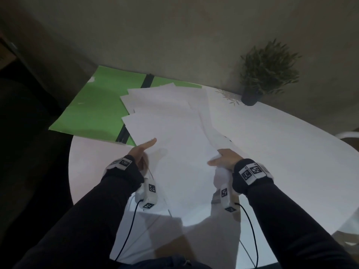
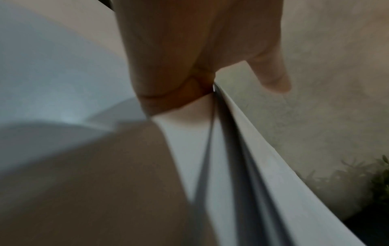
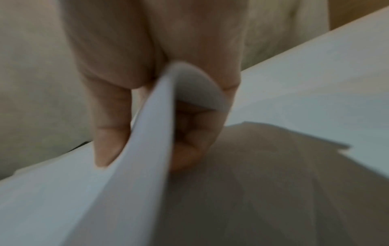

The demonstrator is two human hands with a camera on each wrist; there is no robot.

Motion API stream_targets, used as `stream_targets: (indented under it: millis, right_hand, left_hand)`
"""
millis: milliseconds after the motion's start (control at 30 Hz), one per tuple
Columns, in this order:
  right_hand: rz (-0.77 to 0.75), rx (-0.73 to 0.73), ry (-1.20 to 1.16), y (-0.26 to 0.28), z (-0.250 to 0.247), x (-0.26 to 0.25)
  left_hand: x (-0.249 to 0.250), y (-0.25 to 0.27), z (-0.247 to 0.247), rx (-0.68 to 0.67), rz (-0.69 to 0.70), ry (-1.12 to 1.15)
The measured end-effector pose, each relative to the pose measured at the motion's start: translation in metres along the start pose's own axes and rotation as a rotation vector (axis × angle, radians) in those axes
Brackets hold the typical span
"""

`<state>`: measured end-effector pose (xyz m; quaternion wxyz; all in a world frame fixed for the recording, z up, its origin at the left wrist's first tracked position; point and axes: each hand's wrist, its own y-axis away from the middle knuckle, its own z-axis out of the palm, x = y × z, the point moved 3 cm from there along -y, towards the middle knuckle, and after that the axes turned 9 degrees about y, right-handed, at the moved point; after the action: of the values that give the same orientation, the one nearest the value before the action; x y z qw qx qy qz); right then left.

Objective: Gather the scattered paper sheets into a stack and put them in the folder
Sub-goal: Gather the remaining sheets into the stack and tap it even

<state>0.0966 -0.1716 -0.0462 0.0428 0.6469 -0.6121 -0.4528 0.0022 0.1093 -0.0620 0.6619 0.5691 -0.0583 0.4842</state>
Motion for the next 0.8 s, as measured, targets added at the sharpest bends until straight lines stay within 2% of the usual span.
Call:
stream_targets:
  millis: [67, 133, 200, 300, 333, 400, 467, 567, 667, 800]
  right_hand:
    - [0.0, -0.012, 0.011, -0.006, 0.004, -0.001]
    - [0.015, -0.004, 0.132, -0.01, 0.002, -0.004]
    - [-0.007, 0.095, 0.165, -0.011, -0.006, -0.012]
    - [0.0, 0.313, -0.174, -0.003, -0.024, -0.02]
    - [-0.016, 0.318, -0.294, 0.001, -0.028, -0.022]
    - [-0.089, 0.212, -0.472, 0.008, -0.03, -0.028]
    - [-0.173, 0.148, -0.528, 0.019, -0.029, -0.045]
    - [-0.264, 0.293, -0.624, 0.038, -0.039, -0.074]
    - [-0.358, 0.48, -0.634, 0.058, -0.052, -0.099]
    - [-0.394, 0.669, -0.709, 0.071, -0.047, -0.122]
  left_hand:
    - [-0.004, -0.011, -0.01, 0.083, 0.009, -0.118]
    - [0.002, -0.007, -0.007, 0.109, 0.06, -0.209]
    - [0.009, 0.006, 0.005, 0.12, 0.132, -0.205]
    - [0.023, 0.021, 0.018, -0.015, 0.276, -0.106]
    - [0.03, 0.024, 0.019, -0.075, 0.304, -0.116]
    - [0.04, 0.027, 0.021, -0.165, 0.314, -0.151]
    - [0.055, 0.029, 0.028, -0.145, 0.38, -0.173]
    - [0.081, 0.037, 0.041, -0.042, 0.544, -0.15]
    - [0.104, 0.066, 0.065, -0.088, 0.676, -0.12]
    - [0.111, 0.083, 0.085, 0.051, 0.804, -0.07]
